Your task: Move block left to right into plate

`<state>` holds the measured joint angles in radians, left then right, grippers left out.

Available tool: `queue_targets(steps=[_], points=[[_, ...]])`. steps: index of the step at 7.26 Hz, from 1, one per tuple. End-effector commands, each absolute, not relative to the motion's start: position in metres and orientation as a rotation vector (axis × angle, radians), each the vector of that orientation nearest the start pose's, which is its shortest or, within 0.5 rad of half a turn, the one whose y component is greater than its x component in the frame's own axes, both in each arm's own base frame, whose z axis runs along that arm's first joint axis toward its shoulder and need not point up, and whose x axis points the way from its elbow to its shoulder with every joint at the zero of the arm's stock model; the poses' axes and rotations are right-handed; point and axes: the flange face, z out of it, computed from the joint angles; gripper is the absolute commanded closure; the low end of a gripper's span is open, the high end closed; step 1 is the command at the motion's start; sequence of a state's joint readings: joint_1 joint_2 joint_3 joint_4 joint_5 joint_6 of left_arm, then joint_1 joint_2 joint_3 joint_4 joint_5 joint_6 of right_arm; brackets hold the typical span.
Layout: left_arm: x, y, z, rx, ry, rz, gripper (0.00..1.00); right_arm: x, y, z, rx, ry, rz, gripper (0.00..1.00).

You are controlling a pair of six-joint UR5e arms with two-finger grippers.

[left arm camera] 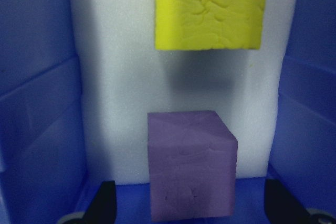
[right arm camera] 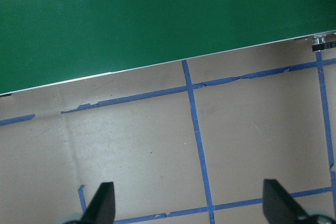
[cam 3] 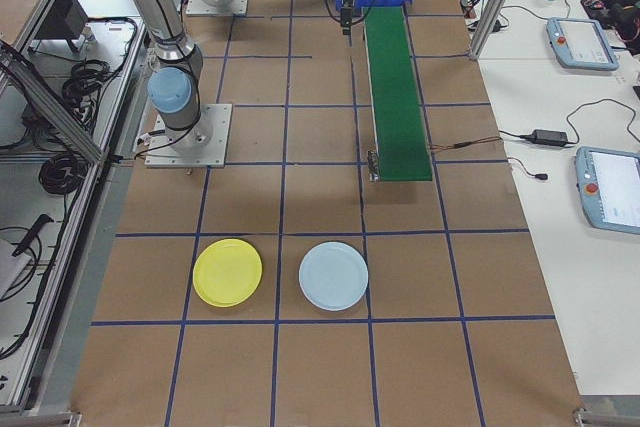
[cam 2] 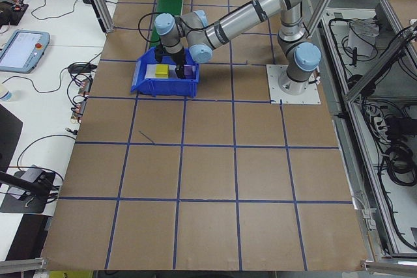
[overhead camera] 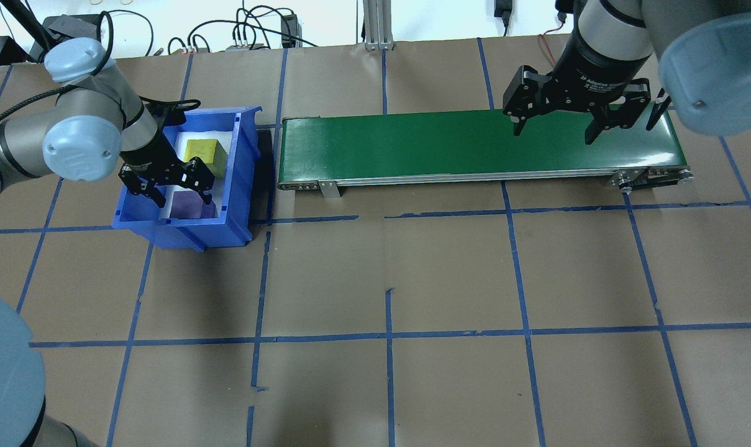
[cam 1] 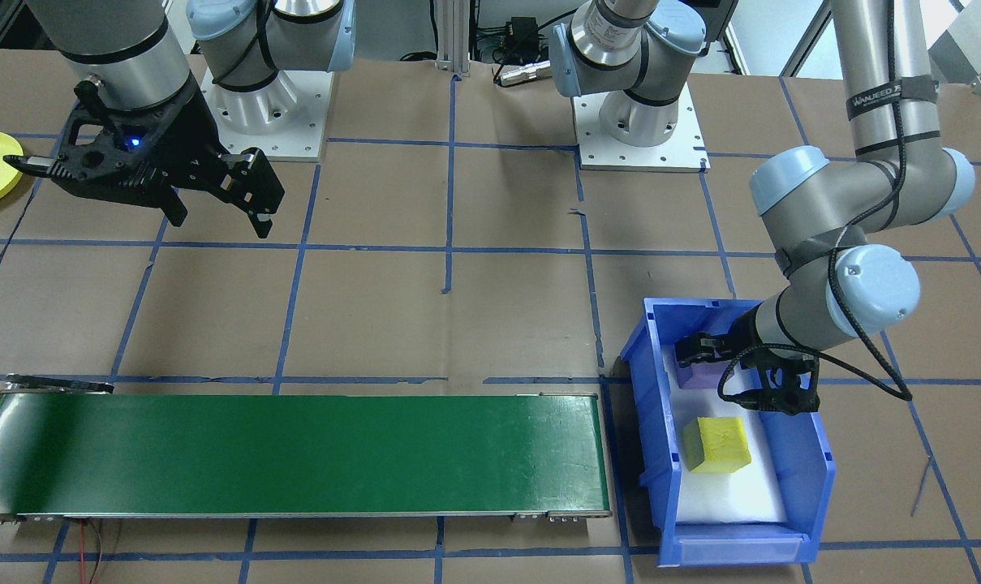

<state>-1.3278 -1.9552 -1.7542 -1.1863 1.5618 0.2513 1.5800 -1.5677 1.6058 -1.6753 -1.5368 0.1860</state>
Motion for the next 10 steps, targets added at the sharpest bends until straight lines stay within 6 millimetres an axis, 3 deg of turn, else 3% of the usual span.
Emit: queue_targets(steps=[1,2,3,4,6,7,8,9,10], points=[[0.005,-0.578,0.203,0.011,3.180,0.258,0.02,0.141,-0.498,0.480,0.274,3.088,-0.094,0.00],[0.006,-0.584,0.210,-0.003,3.172,0.197,0.51,0.141,-0.498,0.479,0.274,3.088,-0.092,0.00],[0.006,-0.588,0.233,-0.017,3.165,0.114,0.66,0.141,-0.498,0.479,0.274,3.088,-0.092,0.00],[0.006,-0.601,0.281,-0.024,3.148,-0.050,0.66,0.141,-0.498,0.480,0.276,3.088,-0.094,0.00],[-0.051,-0.597,0.399,0.121,3.089,-0.318,0.66,0.141,-0.498,0.479,0.276,3.088,-0.092,0.00],[-0.075,-0.595,0.430,0.184,3.071,-0.405,0.66,0.141,-0.498,0.479,0.276,3.090,-0.092,0.00],[-0.104,-0.594,0.437,0.231,3.075,-0.446,0.66,0.141,-0.498,0.479,0.274,3.088,-0.092,0.00],[-0.119,-0.596,0.429,0.171,3.102,-0.435,0.66,0.141,-0.498,0.479,0.274,3.090,-0.092,0.00],[-0.148,-0.609,0.397,0.174,3.119,-0.425,0.66,0.141,-0.498,0.479,0.276,3.088,-0.090,0.00]])
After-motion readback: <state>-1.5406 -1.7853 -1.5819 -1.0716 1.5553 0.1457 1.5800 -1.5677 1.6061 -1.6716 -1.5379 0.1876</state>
